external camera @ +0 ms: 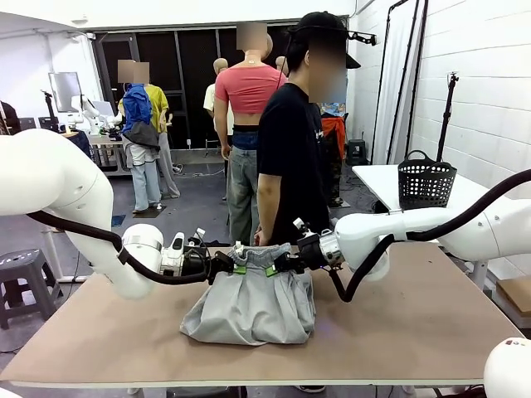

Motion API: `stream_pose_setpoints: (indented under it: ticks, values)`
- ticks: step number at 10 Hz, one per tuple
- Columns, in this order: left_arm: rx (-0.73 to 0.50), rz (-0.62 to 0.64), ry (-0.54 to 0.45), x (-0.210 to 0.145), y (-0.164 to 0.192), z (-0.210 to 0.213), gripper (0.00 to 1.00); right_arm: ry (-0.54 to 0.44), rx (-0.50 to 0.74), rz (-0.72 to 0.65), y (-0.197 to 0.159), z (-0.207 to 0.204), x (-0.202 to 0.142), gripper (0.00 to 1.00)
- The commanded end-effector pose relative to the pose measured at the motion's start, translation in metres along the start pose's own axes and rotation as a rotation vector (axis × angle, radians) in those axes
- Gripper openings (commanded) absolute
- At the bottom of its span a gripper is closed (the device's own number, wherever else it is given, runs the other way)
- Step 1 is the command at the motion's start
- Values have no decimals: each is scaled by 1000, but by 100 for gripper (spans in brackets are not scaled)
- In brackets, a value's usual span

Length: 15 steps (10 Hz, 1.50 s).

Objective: Fold the training pants.
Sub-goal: Fold the Training pants in half.

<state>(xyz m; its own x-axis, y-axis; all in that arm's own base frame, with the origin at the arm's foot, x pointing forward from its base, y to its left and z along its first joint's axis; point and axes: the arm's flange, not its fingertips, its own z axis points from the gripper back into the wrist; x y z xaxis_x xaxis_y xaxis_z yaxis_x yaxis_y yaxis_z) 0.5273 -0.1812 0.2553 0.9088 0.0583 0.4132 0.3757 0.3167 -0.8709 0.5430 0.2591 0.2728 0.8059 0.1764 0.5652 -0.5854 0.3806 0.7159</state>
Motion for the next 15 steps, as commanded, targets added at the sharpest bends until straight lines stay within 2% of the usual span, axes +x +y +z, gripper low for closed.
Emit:
stream_pose_setpoints:
  ticks: [1,3,8,9,12,15]
  values:
    - [38,21,-56,7,7,7,0,-11,-76,-21,-6,1,6,0]
    - [38,26,-62,7,8,8,0,-12,-81,-29,-5,3,7,0]
    - [68,34,-82,6,1,16,98,-20,-128,-38,-5,22,10,97]
    - [77,31,-91,6,-2,21,100,-29,-151,-28,-5,29,12,100]
    - [140,29,-159,2,-9,51,100,-43,-226,-6,-2,51,16,100]
    - [165,-11,-265,-6,-27,95,100,-63,-326,65,15,77,18,100]
